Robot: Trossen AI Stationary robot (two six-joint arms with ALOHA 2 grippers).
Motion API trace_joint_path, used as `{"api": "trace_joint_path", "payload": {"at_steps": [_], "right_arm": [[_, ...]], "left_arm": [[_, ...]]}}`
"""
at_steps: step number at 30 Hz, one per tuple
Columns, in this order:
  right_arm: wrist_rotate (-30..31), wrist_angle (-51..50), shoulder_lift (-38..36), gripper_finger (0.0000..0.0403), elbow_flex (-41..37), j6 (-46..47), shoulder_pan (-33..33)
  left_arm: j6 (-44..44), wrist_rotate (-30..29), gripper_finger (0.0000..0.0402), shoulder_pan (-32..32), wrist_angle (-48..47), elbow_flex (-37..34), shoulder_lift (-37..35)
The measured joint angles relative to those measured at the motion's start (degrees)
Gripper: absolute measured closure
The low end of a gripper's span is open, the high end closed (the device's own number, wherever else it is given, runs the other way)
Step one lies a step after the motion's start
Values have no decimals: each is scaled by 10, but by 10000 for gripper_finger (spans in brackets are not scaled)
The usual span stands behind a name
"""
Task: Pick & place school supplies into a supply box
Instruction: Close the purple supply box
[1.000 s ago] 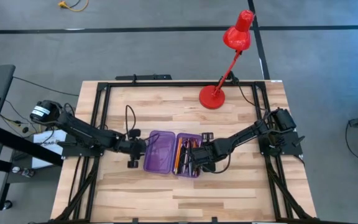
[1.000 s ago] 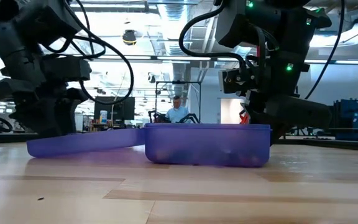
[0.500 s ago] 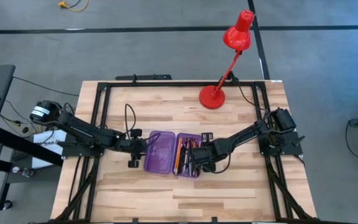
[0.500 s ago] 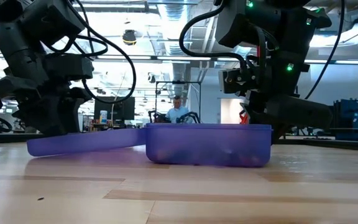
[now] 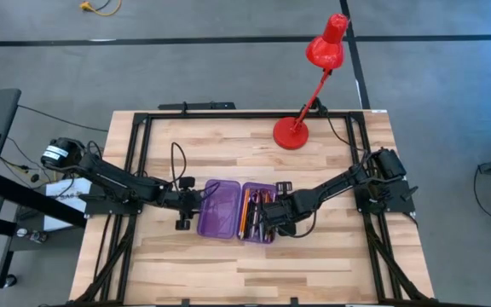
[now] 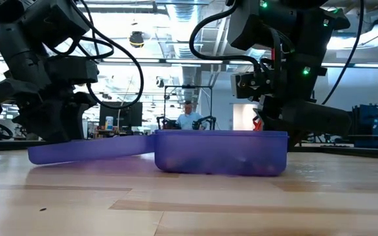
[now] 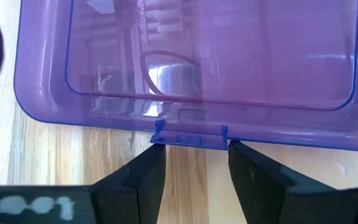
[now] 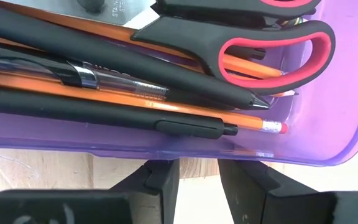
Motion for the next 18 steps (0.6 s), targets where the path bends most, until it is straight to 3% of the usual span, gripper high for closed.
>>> {"api": "trace_joint_path", "payload": {"at_steps": [9,18], "right_arm": [[1,0,0,296,0,-1,0],[2,0,0,296,0,0,0]], "left_arm": [[3,0,239,-2,-2,0,-8],[7,0,239,-2,-21,0,-80]]}}
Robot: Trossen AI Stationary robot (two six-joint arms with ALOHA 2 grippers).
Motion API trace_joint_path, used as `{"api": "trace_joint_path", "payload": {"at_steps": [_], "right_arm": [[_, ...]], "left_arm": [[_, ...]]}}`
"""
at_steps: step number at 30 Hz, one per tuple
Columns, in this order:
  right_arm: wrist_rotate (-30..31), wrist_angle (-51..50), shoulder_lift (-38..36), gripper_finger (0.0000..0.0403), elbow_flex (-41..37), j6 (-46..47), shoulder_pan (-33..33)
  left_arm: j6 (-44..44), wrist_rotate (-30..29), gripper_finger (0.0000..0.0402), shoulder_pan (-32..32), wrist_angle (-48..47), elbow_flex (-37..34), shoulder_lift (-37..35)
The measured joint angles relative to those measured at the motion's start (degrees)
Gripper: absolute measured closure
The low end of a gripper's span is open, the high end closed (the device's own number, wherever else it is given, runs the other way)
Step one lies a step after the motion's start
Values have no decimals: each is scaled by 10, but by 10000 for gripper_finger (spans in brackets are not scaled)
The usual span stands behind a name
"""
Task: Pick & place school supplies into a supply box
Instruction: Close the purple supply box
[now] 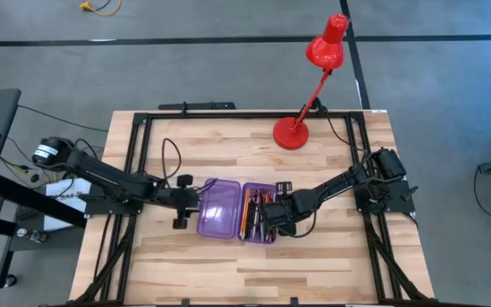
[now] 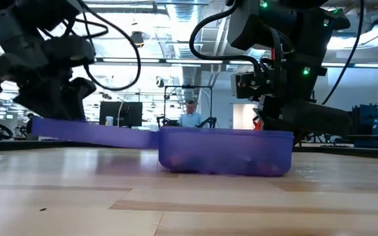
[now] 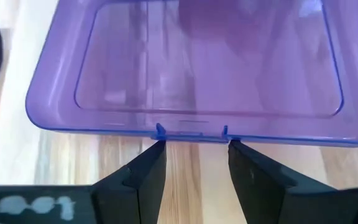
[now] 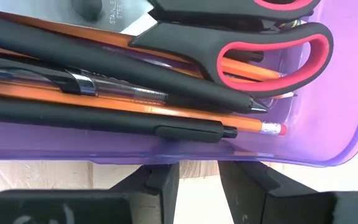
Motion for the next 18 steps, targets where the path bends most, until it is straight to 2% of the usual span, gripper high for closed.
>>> {"api": "trace_joint_path", "payload": {"at_steps": [9,18], "right_arm": [[0,0,0,296,0,0,0],[0,1,0,296,0,1,0]], "left_arm": [[0,-5,239,0,-10,0,-42],[20,-6,239,0,22,0,-42]]}}
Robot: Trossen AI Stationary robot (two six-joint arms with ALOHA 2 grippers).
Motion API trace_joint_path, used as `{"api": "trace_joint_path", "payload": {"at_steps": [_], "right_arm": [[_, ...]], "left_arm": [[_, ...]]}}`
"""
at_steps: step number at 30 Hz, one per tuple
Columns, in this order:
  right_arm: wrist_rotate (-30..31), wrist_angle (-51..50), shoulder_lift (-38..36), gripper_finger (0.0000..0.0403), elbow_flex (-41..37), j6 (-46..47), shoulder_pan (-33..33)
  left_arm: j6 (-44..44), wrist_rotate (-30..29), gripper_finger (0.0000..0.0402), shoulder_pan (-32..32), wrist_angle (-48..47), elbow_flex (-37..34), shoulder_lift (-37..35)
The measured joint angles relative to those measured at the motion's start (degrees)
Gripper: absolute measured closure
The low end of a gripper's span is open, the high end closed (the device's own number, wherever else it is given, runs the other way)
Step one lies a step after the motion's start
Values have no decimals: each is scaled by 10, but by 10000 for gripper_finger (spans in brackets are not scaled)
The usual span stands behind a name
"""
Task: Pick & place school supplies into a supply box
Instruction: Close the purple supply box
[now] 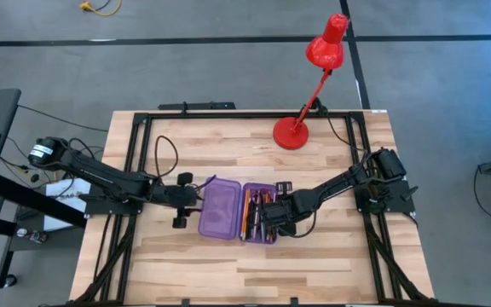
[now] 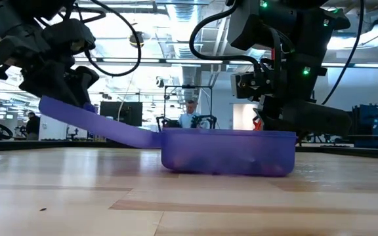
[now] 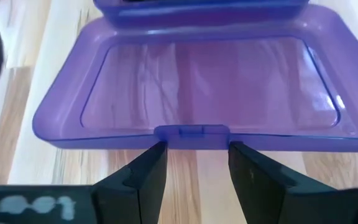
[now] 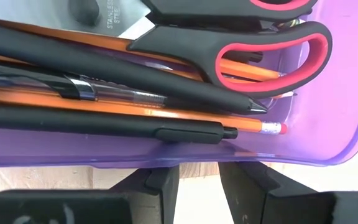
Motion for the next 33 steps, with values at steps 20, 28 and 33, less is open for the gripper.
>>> {"api": "trace_joint_path", "payload": {"at_steps": [20,28,33], "right_arm": [[0,1,0,296,0,0,0],[0,2,0,296,0,-1,0],[0,2,0,296,0,-2,0]], "left_arm": [[13,1,239,0,25,0,0],[10,-10,239,-11,6,1,-22],[11,-32,239,-23,3,1,-64]]}}
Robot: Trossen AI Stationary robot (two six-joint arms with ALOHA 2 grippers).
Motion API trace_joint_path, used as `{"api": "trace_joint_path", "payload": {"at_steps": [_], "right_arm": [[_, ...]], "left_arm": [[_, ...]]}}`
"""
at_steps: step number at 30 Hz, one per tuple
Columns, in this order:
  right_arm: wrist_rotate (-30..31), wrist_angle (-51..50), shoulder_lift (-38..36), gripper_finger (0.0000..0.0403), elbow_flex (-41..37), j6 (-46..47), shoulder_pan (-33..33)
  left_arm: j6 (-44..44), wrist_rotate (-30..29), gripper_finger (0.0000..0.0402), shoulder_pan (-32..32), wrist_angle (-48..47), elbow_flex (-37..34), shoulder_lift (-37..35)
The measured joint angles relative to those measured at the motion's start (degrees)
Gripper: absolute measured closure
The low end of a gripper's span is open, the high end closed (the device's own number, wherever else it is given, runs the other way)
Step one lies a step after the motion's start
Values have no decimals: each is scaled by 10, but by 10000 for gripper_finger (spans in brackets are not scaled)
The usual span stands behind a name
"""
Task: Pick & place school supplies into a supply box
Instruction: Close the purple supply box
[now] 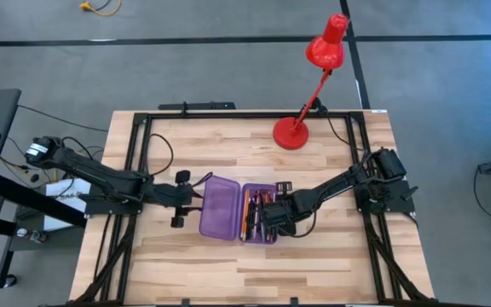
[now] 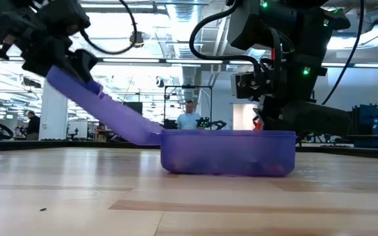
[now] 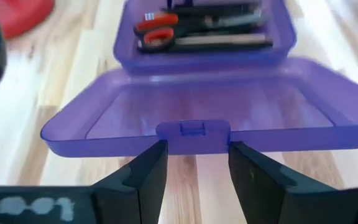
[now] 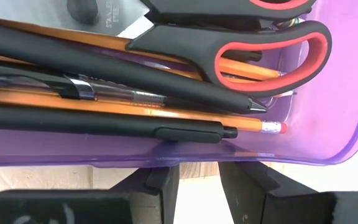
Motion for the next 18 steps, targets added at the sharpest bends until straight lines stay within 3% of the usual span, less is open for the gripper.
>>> {"api": "trace_joint_path", "payload": {"at_steps": [18], "right_arm": [[0,1,0,296,0,-3,0]], "left_arm": [[34,-12,239,0,36,0,-24]]}}
